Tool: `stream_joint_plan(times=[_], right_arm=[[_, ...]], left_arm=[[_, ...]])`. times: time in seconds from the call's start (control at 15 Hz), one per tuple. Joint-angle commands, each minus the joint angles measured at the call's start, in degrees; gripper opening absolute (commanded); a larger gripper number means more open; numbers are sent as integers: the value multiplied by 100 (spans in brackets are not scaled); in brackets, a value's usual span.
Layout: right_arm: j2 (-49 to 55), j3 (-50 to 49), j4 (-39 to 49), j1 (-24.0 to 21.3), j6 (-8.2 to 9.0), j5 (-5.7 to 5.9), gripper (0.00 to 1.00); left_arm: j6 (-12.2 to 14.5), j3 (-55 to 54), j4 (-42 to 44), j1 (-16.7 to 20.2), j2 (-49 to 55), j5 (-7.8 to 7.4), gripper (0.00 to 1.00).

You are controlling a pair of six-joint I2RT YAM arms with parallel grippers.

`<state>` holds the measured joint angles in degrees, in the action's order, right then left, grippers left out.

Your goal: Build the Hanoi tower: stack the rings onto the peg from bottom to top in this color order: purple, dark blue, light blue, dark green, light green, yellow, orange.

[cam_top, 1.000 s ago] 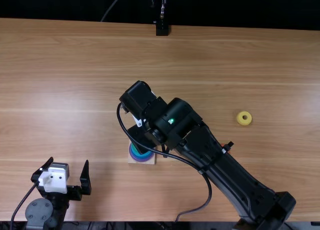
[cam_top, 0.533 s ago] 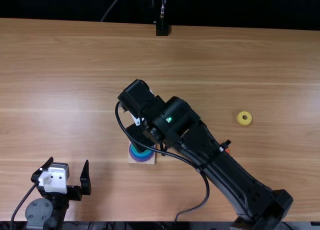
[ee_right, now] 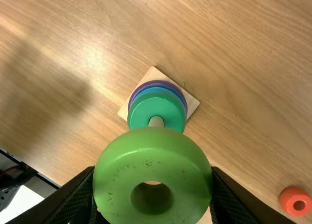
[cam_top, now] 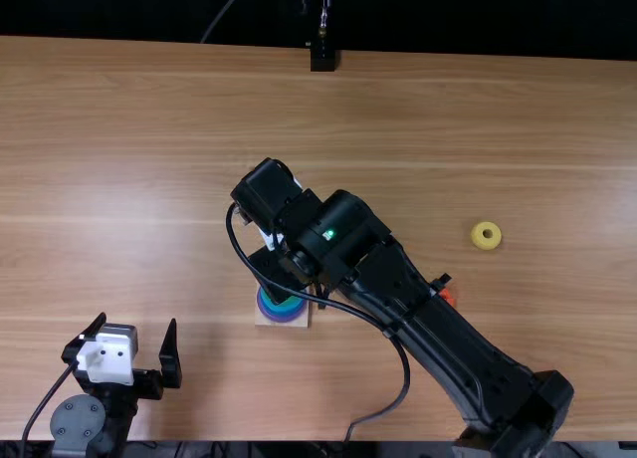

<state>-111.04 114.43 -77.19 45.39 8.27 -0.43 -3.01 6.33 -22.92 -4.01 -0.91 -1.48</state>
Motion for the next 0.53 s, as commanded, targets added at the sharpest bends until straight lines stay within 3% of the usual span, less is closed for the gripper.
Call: stream_joint_plan(times=[0.0,0.2,0.27,0.33,0.4,0.47], right_arm=[[-198,44,-18,32,38,11,0],[-207,-26,24,32,38,11,0],[-207,18,24,23,59,11,19],[-207,27,3,23,48,11,75],[-207,18,-18,23,48,22,100],[-207,18,-18,14,38,22,100]], left_arm=[[69,-633,-419,67,91,21,100],[69,-633,-419,67,91,21,100],[69,-633,-419,67,91,21,100],[69,-633,-419,67,91,21,100],[69,-633,-419,67,91,21,100],[69,-633,-419,67,91,21,100]])
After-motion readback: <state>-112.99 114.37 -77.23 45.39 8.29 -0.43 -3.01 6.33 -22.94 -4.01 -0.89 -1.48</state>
